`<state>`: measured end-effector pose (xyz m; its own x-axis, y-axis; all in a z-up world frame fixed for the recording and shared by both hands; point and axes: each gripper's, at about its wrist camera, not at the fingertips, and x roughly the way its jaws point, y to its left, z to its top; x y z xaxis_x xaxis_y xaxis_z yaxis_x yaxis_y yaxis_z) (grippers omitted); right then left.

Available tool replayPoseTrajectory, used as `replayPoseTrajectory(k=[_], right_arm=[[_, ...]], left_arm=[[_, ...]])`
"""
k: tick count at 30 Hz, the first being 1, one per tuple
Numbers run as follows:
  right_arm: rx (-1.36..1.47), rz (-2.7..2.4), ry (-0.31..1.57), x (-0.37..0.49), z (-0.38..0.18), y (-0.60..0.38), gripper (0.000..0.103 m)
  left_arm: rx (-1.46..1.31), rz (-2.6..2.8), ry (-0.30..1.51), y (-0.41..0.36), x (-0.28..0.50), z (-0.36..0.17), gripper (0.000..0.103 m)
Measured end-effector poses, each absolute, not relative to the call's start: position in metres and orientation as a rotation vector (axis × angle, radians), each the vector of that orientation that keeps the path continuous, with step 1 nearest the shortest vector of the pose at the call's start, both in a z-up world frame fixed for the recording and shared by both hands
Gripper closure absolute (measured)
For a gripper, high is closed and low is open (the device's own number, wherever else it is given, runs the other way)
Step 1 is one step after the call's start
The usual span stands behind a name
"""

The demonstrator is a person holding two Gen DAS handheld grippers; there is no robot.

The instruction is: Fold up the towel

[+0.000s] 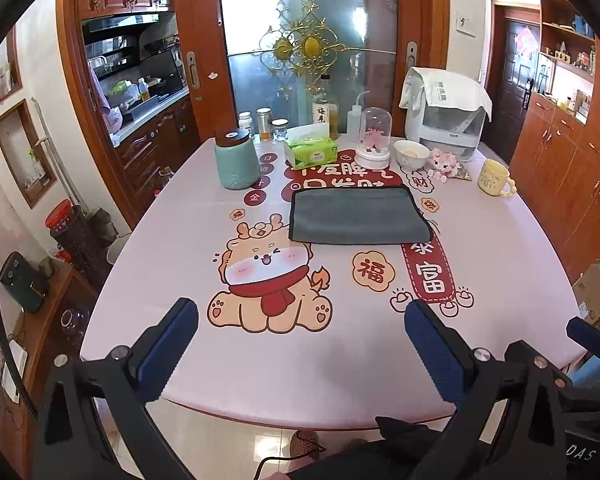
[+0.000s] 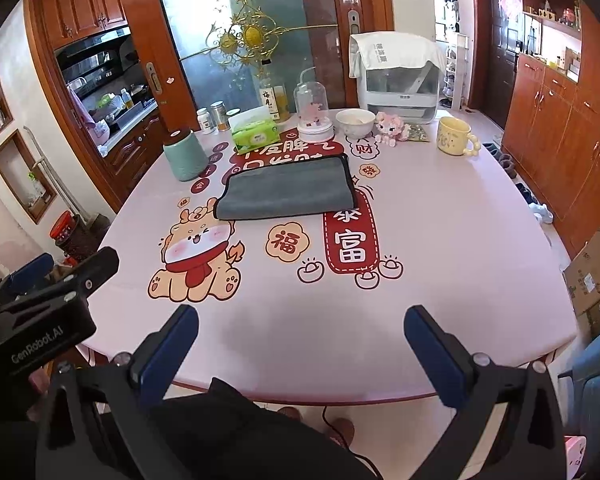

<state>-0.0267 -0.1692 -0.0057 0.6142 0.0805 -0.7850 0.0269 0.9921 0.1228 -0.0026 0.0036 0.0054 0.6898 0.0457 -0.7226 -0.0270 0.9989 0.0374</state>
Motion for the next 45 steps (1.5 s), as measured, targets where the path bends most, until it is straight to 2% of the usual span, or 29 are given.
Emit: replayPoseTrajectory(k=[45], right_arm=[[0.141,0.039,0.986,-0.016,-0.024,-0.157,0.0]], left_arm=[[0.045,0.016,0.846,0.017,0.001,-0.005,0.0]])
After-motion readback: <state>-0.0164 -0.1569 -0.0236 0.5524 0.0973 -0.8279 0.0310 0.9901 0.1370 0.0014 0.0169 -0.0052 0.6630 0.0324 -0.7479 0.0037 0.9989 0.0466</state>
